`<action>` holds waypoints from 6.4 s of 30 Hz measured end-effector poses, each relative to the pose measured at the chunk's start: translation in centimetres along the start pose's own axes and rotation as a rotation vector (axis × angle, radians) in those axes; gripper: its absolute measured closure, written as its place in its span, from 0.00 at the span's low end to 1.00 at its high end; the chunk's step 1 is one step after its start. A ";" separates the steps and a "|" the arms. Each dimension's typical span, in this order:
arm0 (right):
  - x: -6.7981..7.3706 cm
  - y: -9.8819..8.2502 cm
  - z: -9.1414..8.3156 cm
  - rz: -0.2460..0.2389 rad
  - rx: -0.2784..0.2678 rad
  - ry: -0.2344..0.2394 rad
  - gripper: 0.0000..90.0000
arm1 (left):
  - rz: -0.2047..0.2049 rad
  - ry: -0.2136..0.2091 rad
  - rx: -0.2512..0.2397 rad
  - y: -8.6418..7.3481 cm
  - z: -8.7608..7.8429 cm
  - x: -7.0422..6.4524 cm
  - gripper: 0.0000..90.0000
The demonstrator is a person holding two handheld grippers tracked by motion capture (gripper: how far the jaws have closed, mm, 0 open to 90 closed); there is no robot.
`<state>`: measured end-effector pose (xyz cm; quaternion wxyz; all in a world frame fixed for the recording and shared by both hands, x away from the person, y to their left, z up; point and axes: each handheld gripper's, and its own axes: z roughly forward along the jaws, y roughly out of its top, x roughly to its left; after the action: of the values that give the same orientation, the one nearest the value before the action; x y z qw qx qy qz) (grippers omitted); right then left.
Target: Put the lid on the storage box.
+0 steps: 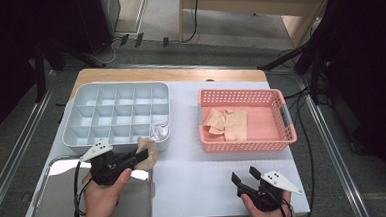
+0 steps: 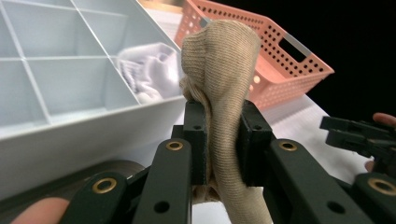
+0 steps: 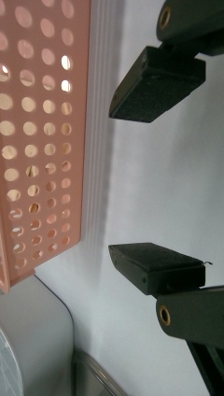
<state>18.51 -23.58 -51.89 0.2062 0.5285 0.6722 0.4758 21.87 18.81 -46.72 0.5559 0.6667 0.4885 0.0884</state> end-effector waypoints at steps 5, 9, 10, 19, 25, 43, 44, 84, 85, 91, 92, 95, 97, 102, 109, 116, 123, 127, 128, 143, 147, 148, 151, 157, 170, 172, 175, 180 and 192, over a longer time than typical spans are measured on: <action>0.1 0.0 0.0 -0.007 0.001 0.004 0.32 | -0.001 0.027 -0.024 0.5 -0.5 0.4 0.86; 0.2 0.0 0.0 -0.007 0.003 0.003 0.32 | -0.014 0.042 -0.040 0.8 -0.6 0.8 0.86; 0.2 0.0 0.0 -0.007 0.002 0.003 0.32 | -0.012 0.046 -0.041 0.9 -0.6 0.9 0.86; 0.3 -0.1 0.1 -0.011 0.006 0.005 0.32 | -0.015 0.069 -0.057 1.7 -0.4 1.5 0.86; 0.3 -0.1 0.1 -0.010 0.008 0.005 0.32 | -0.019 0.081 -0.071 2.2 -0.3 1.8 0.86; 0.5 -0.1 0.2 -0.012 0.015 0.007 0.30 | -0.011 0.123 -0.085 3.5 0.4 2.6 0.86; 0.5 -0.1 0.2 -0.013 0.016 0.008 0.30 | -0.009 0.126 -0.084 3.6 0.4 2.7 0.86; 0.5 -0.2 0.3 -0.008 0.025 0.010 0.30 | -0.041 0.188 -0.038 3.8 3.8 5.4 0.86; 0.5 -0.2 0.4 -0.008 0.026 0.010 0.30 | -0.038 0.188 -0.036 3.8 3.9 5.4 0.86; 0.5 -0.2 0.3 -0.004 0.028 0.010 0.30 | -0.046 0.194 -0.019 3.5 4.5 5.6 0.86; 0.5 -0.2 0.3 -0.004 0.028 0.010 0.30 | -0.044 0.196 -0.014 3.5 4.6 5.7 0.86; 0.5 -0.2 0.3 -0.003 0.029 0.009 0.30 | -0.049 0.198 -0.010 3.5 4.7 5.8 0.86; 0.5 -0.2 0.3 -0.002 0.030 0.009 0.30 | -0.050 0.202 -0.008 3.5 4.8 5.9 0.86; 0.5 -0.2 0.4 -0.005 0.029 0.012 0.30 | -0.046 0.203 0.002 3.5 4.9 5.8 0.86; 0.6 -0.2 0.4 -0.006 0.028 0.013 0.30 | -0.040 0.215 0.062 3.7 5.3 5.5 0.85; 0.5 -0.2 0.3 -0.001 0.031 0.010 0.30 | -0.018 0.233 0.118 4.0 5.5 5.3 0.82; 0.5 -0.2 0.3 -0.003 0.029 0.011 0.30 | -0.029 0.229 0.127 4.4 5.2 5.4 0.66; 0.4 -0.2 0.3 0.000 0.028 0.013 0.30 | -0.029 0.231 0.109 4.9 4.7 5.3 0.58; 0.4 -0.2 0.3 0.001 0.028 0.013 0.30 | -0.028 0.234 0.105 5.0 4.6 5.2 0.58; 0.3 -0.2 0.3 0.009 0.026 0.020 0.31 | -0.053 0.218 0.276 5.9 6.1 5.7 0.93; 0.3 -0.2 0.3 0.008 0.026 0.021 0.31 | -0.070 0.216 0.323 5.9 6.6 6.0 0.93; 0.3 -0.2 0.3 0.011 0.027 0.021 0.31 | -0.073 0.212 0.343 6.0 6.7 6.1 0.93; 0.3 -0.2 0.3 0.008 0.027 0.022 0.31 | -0.075 0.206 0.373 6.1 6.8 6.2 0.92; 0.3 -0.2 0.3 0.009 0.027 0.020 0.31 | -0.061 0.199 0.295 6.6 5.7 5.6 0.68; 0.4 -0.3 0.5 0.003 0.030 0.027 0.31 | -0.020 0.238 0.386 8.1 7.6 5.3 0.89; 0.4 -0.3 0.4 0.012 0.033 0.023 0.31 | -0.021 0.235 0.426 8.3 7.9 5.5 0.91; 0.4 -0.3 0.6 0.008 0.034 0.028 0.31 | -0.018 0.232 0.477 8.3 8.4 5.8 0.91; 0.5 -0.3 0.6 0.002 0.032 0.032 0.31 | -0.010 0.244 0.590 7.9 9.5 6.3 0.91; 0.6 -0.3 0.6 0.002 0.037 0.031 0.31 | 0.038 0.268 0.691 7.9 10.9 6.3 0.91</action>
<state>18.65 -22.74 -52.29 0.1856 0.5253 0.6834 0.4717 36.61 17.15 -46.81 0.2274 0.8064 0.5457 0.0153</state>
